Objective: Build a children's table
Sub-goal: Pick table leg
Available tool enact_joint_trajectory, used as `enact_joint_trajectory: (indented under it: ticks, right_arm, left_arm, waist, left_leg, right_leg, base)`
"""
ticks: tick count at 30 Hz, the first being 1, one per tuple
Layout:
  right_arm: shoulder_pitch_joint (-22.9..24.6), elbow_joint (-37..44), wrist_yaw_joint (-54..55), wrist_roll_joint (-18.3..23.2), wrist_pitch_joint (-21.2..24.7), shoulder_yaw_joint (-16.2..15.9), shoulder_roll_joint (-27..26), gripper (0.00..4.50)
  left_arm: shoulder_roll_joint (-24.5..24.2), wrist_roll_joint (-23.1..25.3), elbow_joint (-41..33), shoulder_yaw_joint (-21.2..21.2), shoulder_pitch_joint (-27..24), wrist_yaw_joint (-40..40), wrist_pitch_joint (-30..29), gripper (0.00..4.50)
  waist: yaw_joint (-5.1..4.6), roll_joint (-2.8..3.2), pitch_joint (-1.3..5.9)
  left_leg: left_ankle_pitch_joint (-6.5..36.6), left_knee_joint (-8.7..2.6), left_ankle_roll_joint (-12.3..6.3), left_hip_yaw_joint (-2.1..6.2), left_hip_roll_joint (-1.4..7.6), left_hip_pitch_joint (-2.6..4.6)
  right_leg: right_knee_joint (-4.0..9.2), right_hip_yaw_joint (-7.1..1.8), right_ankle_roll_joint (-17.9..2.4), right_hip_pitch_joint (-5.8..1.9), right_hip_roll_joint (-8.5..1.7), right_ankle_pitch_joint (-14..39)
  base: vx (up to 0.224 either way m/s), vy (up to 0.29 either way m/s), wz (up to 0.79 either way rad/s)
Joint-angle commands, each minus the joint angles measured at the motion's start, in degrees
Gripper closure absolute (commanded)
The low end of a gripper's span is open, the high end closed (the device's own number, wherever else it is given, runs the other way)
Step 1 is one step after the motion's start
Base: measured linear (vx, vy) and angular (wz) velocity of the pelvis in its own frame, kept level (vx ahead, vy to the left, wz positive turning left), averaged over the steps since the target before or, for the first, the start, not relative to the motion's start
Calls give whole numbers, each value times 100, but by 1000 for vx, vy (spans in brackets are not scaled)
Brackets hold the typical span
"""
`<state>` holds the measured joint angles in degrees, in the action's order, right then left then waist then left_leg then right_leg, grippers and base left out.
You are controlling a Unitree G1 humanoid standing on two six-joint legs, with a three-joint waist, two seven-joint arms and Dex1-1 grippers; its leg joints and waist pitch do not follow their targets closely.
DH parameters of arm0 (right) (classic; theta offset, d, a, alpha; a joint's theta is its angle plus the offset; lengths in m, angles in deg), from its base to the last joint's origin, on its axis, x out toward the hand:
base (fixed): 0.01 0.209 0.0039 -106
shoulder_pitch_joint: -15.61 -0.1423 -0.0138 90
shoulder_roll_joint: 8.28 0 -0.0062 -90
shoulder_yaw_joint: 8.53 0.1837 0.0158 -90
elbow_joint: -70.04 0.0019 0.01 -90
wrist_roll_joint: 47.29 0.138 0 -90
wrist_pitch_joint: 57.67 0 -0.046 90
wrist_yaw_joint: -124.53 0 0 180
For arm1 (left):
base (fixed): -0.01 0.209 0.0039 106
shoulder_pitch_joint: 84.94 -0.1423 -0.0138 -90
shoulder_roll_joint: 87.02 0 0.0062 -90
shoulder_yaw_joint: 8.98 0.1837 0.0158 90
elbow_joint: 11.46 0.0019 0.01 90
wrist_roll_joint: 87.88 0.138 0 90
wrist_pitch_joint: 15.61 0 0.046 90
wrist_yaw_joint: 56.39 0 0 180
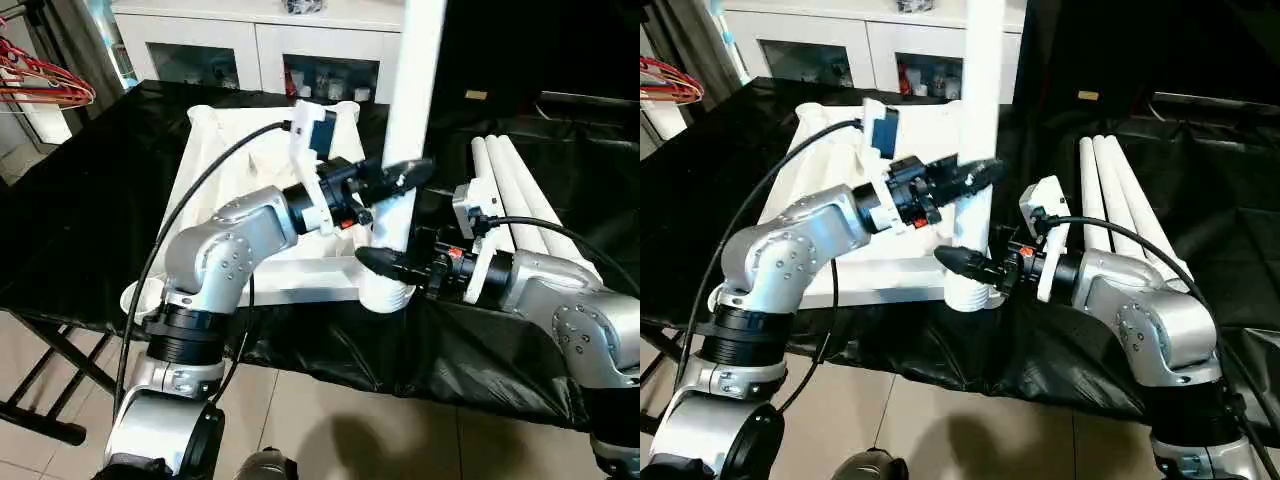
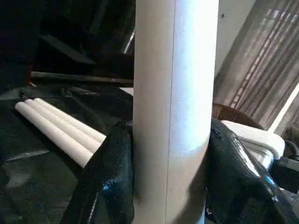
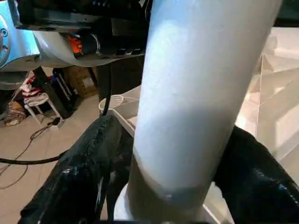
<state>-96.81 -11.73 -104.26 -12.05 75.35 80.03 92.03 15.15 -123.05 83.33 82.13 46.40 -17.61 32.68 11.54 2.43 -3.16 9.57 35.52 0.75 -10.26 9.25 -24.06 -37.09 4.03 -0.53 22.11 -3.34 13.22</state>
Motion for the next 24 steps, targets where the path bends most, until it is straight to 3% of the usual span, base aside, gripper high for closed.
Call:
enact_joint_trajectory:
  ticks: [1,7,24]
  right_arm:
    - [-34,68,4,46,127,77,54,127]
    - [-44,7,-18,169,377,72,87,127]
    - [-134,-226,-329,301,519,-15,209,127]
  left_arm:
    - [7,17,-163,43,17,-44,54,265]
    - [-3,50,-186,122,-17,-10,88,265]
    - [-116,-85,-414,386,-85,387,-114,265]
  waist:
    - [14,-129,444]
    - [20,-129,455]
    - [26,-147,454]
  left_leg:
    - [494,-368,-243,216,455,184]
    - [390,-354,-289,214,451,181]
    - [373,-345,-290,208,444,172]
  right_leg:
    - [432,-328,-1055,-229,-639,277]
    - [414,-326,-1075,-226,-636,136]
    - [417,-322,-1081,-233,-642,230]
  base:
    - [0,0,0]
    - [0,0,0]
    - [0,0,0]
